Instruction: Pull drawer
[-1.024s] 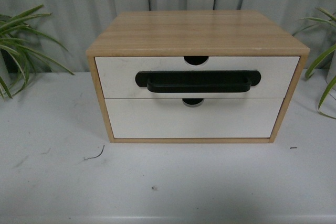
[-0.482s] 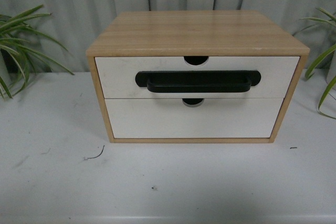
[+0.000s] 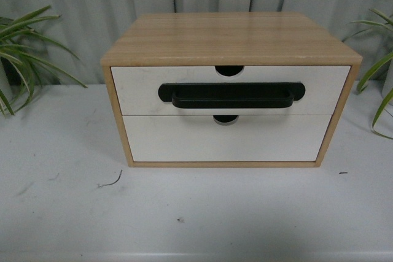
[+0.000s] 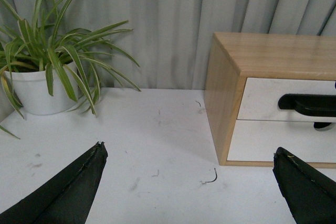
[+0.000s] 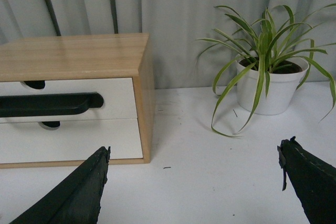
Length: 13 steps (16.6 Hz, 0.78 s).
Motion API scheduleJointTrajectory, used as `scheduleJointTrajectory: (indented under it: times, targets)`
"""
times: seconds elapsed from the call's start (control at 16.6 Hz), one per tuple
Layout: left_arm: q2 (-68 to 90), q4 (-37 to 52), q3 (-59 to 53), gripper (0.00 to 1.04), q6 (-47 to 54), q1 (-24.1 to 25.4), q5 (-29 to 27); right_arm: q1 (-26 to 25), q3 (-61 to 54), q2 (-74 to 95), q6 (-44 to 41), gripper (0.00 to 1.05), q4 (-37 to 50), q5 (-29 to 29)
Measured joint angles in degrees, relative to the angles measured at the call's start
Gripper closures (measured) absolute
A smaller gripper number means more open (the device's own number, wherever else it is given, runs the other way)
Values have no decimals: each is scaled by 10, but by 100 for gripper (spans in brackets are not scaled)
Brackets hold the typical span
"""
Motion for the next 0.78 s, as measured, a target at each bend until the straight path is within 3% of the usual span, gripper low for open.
scheduleJointTrajectory:
  times: [0.06,0.12,0.24,0.54,0.66,0.78]
  targets:
    - [17,-73,21,7,-27,-18,-51,-6,12,33,38,6,-31,-29]
    - [94,-140,64,7,-82,-50,-127,-5,24,106,78,6,14,-33]
    - [195,-71,105,7,-157,-13,-169,2,68,259,104,6,165,-32]
    - [445,151,180,7,-169,-10,-115,69,229,595,44,6,392,9]
    - [590,228,252,7,-166,-17,-94,102,323,730,-34,6,425,21]
    - [660,239,304,7,-156,-26,-79,120,369,791,-100,6,435,19]
